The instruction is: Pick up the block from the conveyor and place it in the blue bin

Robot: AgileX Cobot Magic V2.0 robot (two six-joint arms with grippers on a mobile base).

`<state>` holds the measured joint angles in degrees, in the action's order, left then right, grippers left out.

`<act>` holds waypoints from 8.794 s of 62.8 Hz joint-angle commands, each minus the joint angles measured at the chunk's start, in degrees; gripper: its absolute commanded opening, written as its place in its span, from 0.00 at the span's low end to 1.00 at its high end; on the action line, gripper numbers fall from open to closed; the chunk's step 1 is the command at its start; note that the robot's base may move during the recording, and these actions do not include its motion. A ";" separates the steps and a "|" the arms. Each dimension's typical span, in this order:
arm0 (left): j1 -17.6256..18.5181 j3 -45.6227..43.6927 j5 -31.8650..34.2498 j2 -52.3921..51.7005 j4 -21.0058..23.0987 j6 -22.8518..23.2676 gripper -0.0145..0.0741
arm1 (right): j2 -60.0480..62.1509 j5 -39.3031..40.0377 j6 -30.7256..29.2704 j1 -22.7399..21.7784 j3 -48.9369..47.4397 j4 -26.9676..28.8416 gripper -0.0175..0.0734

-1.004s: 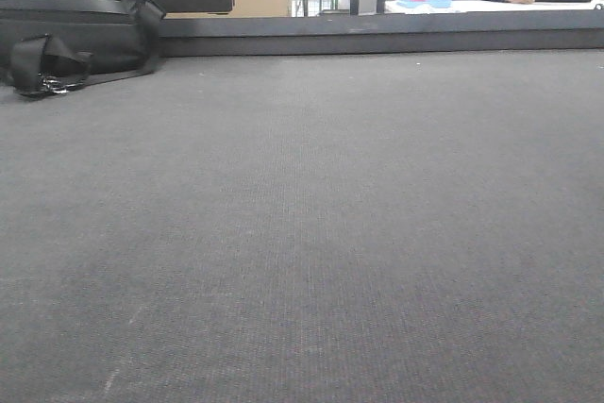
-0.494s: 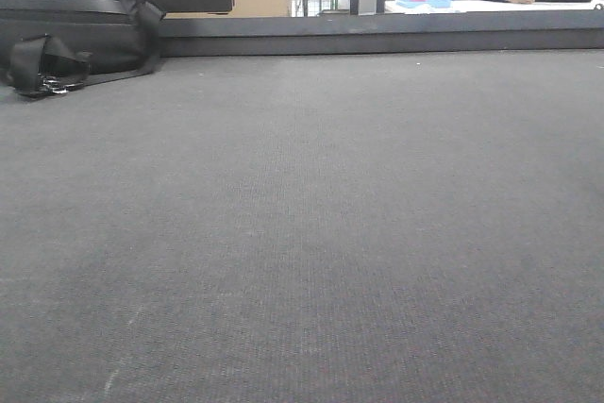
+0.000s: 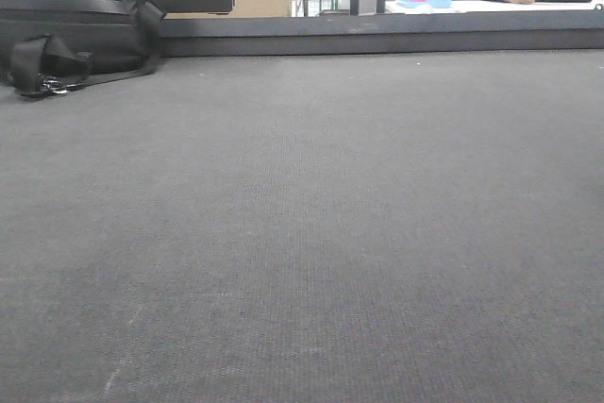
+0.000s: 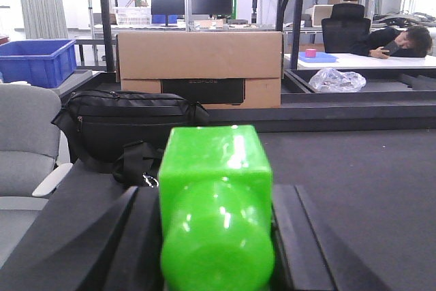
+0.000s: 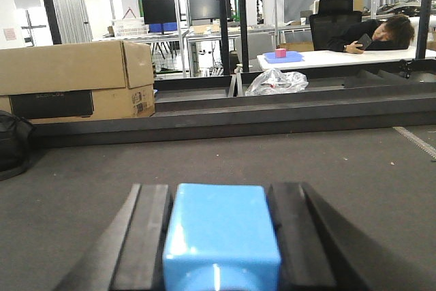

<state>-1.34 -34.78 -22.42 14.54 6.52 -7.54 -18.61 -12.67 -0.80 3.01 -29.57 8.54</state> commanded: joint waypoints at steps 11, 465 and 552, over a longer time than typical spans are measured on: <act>0.42 -0.09 1.16 -0.25 -0.05 0.35 0.04 | 0.25 1.61 -0.33 0.12 -0.14 -0.19 0.02; 0.32 -0.09 1.16 -6.67 -0.05 0.35 0.04 | 0.37 1.62 -0.33 0.12 -0.14 -0.19 0.02; 0.32 -0.09 1.16 -6.67 -0.05 0.35 0.04 | 0.37 1.62 -0.33 0.12 -0.14 -0.19 0.02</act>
<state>-1.34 -34.78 -22.30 8.11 6.39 -7.54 -18.43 -12.54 -0.90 3.01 -29.57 8.54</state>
